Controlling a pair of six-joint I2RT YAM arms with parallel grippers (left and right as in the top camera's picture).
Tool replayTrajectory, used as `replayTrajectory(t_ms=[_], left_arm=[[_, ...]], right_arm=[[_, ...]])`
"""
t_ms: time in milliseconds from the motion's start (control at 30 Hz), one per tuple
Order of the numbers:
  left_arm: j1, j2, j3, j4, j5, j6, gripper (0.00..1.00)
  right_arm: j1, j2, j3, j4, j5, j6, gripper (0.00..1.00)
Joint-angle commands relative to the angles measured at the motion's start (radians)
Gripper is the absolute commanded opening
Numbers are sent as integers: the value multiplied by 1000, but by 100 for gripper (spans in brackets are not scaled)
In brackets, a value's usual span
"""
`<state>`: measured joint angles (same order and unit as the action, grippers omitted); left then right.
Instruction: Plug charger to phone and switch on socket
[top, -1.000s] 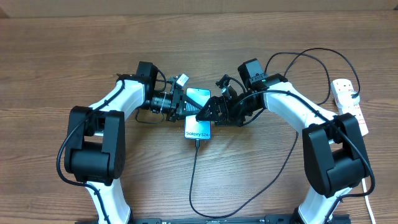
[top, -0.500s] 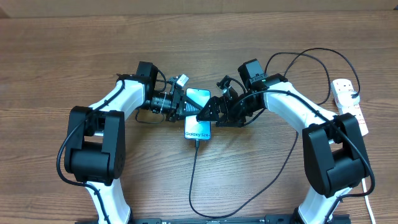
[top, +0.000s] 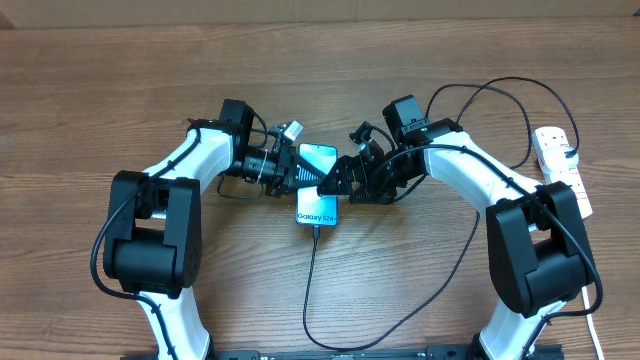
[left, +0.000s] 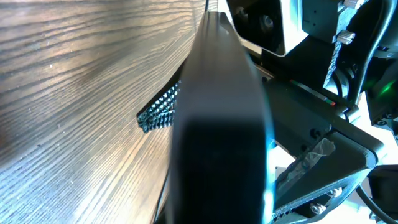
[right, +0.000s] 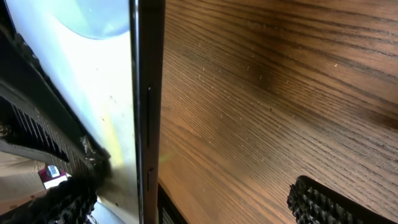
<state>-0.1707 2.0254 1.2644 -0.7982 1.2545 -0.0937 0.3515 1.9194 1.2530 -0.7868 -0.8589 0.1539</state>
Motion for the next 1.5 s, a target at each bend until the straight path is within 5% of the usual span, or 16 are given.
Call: replayTrajectory(t_ms=[0,533,633,833,1067,1467], left_arm=[[-6,-17,5,-10,27,19,4],[-6,-17,5,-12,134,31,4],[-6,-17,5,-5,134,30,4],[-6,-17,5,35,270,27,4],[-5,-17,6,137,326,-12,4],[23,-17,6,178,326,-42,4]], right_arm=[[3,-26,10,-3,-3,-1,100],[3,-26,10,14,-240,-39,97],[3,-26,10,21,-330,-84,89],[3,-26,10,35,-386,-84,58],[3,-26,10,86,-529,-83,51],[3,-26,10,113,-502,-74,15]])
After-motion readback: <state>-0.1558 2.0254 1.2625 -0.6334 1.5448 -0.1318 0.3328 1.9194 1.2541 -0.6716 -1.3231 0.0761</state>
